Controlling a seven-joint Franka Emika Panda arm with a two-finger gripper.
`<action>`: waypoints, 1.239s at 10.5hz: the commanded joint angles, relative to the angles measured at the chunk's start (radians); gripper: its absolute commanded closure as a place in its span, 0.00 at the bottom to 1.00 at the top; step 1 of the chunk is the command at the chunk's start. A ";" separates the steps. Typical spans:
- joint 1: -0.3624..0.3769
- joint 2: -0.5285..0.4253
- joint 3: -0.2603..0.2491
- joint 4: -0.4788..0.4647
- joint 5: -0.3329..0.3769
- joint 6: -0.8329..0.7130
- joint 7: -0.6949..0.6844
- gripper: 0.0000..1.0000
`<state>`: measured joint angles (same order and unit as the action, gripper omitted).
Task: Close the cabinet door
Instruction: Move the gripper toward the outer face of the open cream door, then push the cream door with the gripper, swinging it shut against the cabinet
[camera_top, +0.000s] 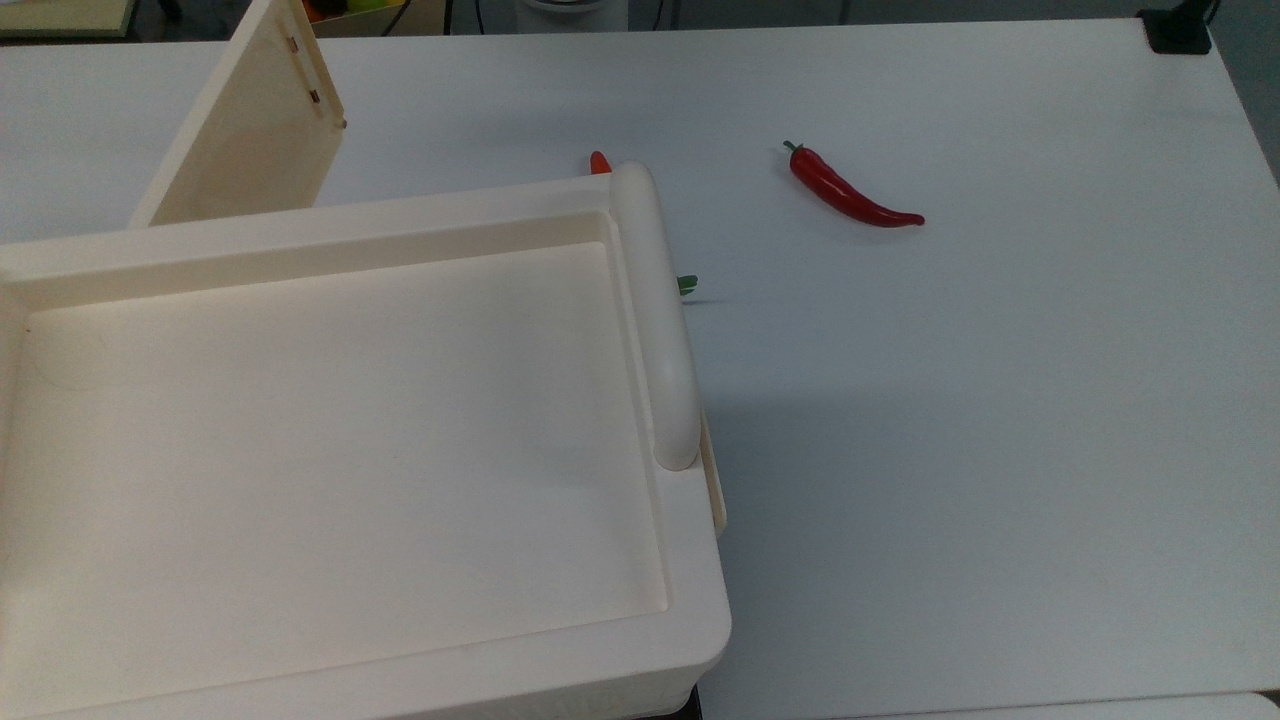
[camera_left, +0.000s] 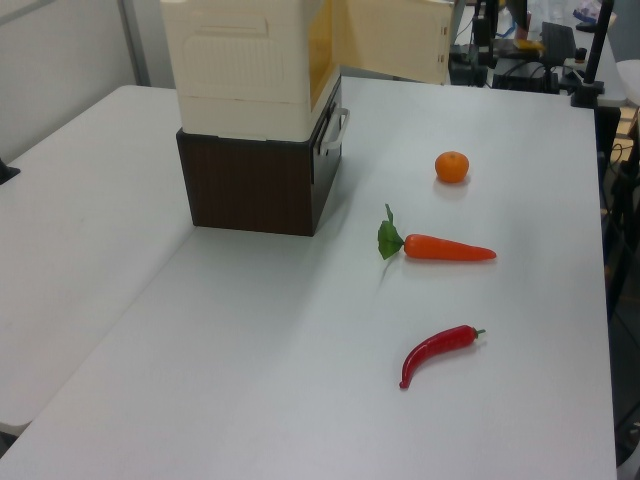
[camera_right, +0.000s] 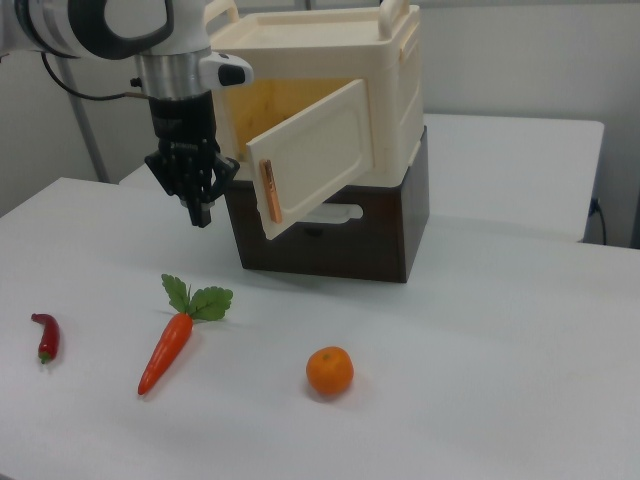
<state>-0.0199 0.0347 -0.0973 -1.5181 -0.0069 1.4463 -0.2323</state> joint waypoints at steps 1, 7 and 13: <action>0.011 -0.021 -0.060 -0.014 0.019 0.028 -0.282 1.00; 0.012 0.037 -0.113 -0.017 0.022 0.354 -0.594 1.00; 0.096 0.112 -0.101 -0.017 0.157 0.511 -0.578 0.98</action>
<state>0.0396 0.1372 -0.1945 -1.5315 0.1035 1.9221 -0.8043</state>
